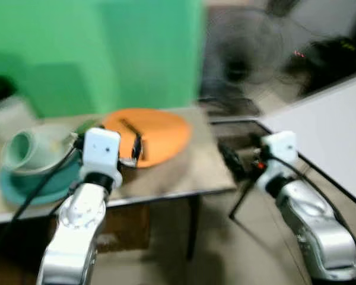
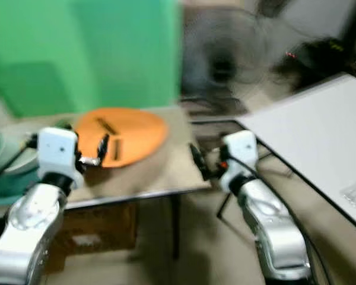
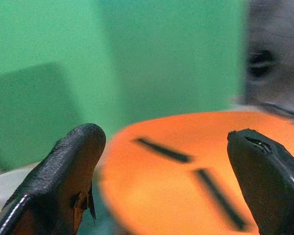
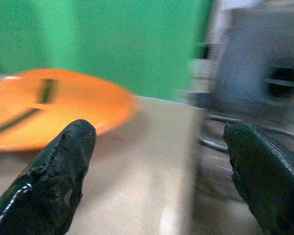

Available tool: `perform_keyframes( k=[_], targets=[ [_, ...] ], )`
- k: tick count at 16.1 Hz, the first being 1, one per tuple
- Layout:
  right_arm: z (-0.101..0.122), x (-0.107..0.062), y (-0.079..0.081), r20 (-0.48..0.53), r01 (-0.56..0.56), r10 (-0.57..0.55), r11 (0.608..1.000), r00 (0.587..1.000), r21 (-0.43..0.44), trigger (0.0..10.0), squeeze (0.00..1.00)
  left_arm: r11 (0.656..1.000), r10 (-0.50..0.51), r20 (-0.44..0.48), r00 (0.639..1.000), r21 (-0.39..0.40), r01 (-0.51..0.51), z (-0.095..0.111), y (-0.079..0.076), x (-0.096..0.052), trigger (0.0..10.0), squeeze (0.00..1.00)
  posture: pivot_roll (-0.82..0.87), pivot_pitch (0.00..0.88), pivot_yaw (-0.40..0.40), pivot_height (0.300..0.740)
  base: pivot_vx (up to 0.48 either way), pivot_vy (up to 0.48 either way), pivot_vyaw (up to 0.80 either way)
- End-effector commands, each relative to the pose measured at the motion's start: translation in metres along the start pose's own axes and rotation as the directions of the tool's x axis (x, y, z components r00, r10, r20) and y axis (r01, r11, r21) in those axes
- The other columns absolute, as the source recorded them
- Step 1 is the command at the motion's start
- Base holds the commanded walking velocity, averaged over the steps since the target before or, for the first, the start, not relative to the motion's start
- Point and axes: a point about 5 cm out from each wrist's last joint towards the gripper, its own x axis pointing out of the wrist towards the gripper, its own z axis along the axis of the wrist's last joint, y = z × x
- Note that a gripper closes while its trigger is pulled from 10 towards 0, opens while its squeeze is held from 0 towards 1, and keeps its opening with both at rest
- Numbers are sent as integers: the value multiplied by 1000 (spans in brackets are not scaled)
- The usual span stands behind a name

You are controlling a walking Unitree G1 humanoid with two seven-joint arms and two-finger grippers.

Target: Setting the table

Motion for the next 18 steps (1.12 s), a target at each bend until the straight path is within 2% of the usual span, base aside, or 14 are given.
perform_keyframes(
  k=[1, 3, 5, 7, 10, 12, 13, 14, 15, 17, 18],
  targets=[
    [1, 1, 0, -5, -28, 28, 999, 1000, 31, 10000, 1000, 1000, 6, 8, 1000, 8, -6, 2, 1, 1, 10000, 0, -23, 6, -30, 740, 0, 0, 0],
    [4, 6, 0, -4, -86, 86, 996, 996, 40, 10000, 1000, 999, -10, 10, 1000, 33, 9, 3, 1, 1, 10000, 0, -19, 6, -30, 740, 0, 0, 0],
    [8, 14, -4, 20, -92, 90, 990, 996, 111, 10000, 1000, 998, -41, 18, 999, 44, 40, 4, 0, 0, 10000, 0, -19, 5, -24, 740, 0, 0, 0],
    [9, 23, -8, 0, -81, 82, 982, 997, 173, 10000, 1000, 997, -66, 9, 998, 47, 65, 2, 0, 1, 10000, 0, -25, 4, -11, 740, 0, 0, 0],
    [9, 49, -9, -81, -89, 114, 962, 990, 257, 10000, 1000, 988, -142, 8, 990, 62, 141, 3, -2, 6, 10000, 0, -36, 0, 5, 740, 0, 0, 0],
    [9, 66, -14, -128, -54, 99, 949, 987, 312, 10000, 1000, 971, -227, -2, 974, 77, 226, 2, -4, 8, 10000, 0, -44, 0, 14, 740, 0, 0, 0],
    [8, 71, -15, -179, -27, 87, 951, 980, 309, 10000, 1000, 962, -259, -7, 966, 83, 259, 2, -3, 8, 10000, 0, -49, 0, 16, 740, 0, 0, 0],
    [10, 77, -15, -189, -26, 96, 938, 977, 346, 10000, 890, 950, -304, -6, 953, 74, 303, 2, -2, 7, 10000, 0, -56, 0, 19, 740, 0, 0, 0],
    [14, 84, -14, -219, -17, 115, 914, 969, 405, 10000, 0, 922, -382, -1, 924, 59, 382, 4, 0, 5, 10000, 0, -62, 0, 12, 740, 0, 0, 0],
    [18, 93, -15, -219, -11, 137, 868, 966, 497, 10000, 0, 875, -481, -3, 877, 56, 481, 7, 2, -2, 10000, 0, -61, 0, 0, 740, 0, 0, 0],
    [16, 95, -17, -235, 9, 128, 864, 963, 504, 10000, 0, 856, -514, -8, 858, 58, 513, 7, 2, -6, 10000, 0, -61, 0, -8, 740, 0, 0, 0]
  ],
)
